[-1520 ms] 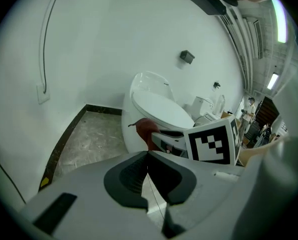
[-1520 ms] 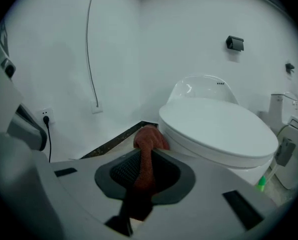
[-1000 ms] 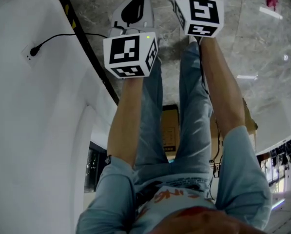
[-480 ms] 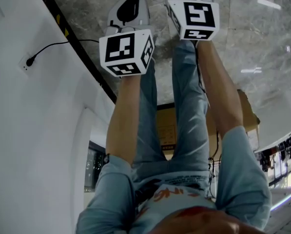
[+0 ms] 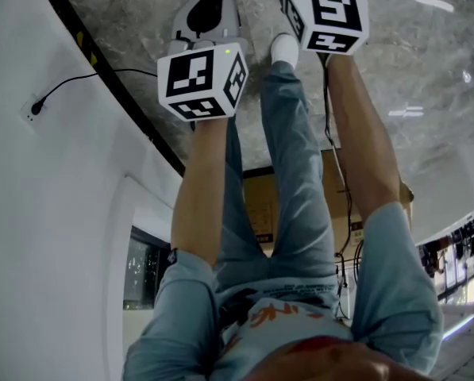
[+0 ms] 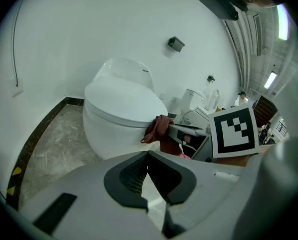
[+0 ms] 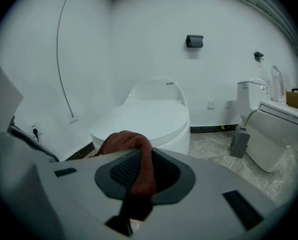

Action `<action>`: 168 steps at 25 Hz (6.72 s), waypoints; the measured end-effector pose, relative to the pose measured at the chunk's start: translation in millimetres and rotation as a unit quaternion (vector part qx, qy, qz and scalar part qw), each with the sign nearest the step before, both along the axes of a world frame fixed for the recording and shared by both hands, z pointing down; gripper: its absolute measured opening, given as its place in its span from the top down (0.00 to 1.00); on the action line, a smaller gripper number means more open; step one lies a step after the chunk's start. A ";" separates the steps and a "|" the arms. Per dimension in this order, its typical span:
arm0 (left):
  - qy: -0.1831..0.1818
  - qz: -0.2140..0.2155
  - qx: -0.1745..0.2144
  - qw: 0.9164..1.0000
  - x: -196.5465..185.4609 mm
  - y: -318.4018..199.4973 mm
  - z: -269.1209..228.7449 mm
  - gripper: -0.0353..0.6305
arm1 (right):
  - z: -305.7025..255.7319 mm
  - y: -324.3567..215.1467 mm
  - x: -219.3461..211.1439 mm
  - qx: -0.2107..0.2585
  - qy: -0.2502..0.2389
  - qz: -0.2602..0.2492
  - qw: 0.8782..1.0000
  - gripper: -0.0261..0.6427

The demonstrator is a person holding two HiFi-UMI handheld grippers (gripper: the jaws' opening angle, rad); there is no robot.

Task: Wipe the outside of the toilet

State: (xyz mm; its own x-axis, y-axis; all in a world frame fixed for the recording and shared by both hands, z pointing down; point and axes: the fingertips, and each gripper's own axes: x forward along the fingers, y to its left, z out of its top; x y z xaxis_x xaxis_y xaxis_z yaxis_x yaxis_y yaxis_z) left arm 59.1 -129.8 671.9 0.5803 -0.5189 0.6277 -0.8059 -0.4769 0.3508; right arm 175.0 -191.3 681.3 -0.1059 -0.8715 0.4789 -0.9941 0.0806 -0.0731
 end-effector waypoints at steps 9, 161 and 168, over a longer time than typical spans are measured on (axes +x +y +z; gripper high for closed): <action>0.003 -0.012 0.000 1.000 26.7 -3.9 -2.6 0.95 | 1.5 -26.6 60.2 -0.005 0.013 0.019 1.000 0.87; -0.003 -0.018 -0.037 0.999 -36.8 3.9 77.3 0.95 | 128.0 27.3 48.5 -0.127 -0.016 0.058 0.990 0.87; 0.001 0.037 0.000 0.999 5.0 2.0 8.5 0.95 | 38.2 51.0 66.7 -0.076 -0.055 0.073 0.993 0.87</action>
State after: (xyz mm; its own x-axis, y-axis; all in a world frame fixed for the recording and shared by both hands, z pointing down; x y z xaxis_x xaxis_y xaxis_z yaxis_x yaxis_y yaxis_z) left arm 64.1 -127.8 680.4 0.6186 -0.4742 0.6265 -0.7676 -0.5347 0.3533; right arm 241.7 -140.3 719.5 -0.0434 -0.7997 0.5989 -0.9796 -0.0835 -0.1826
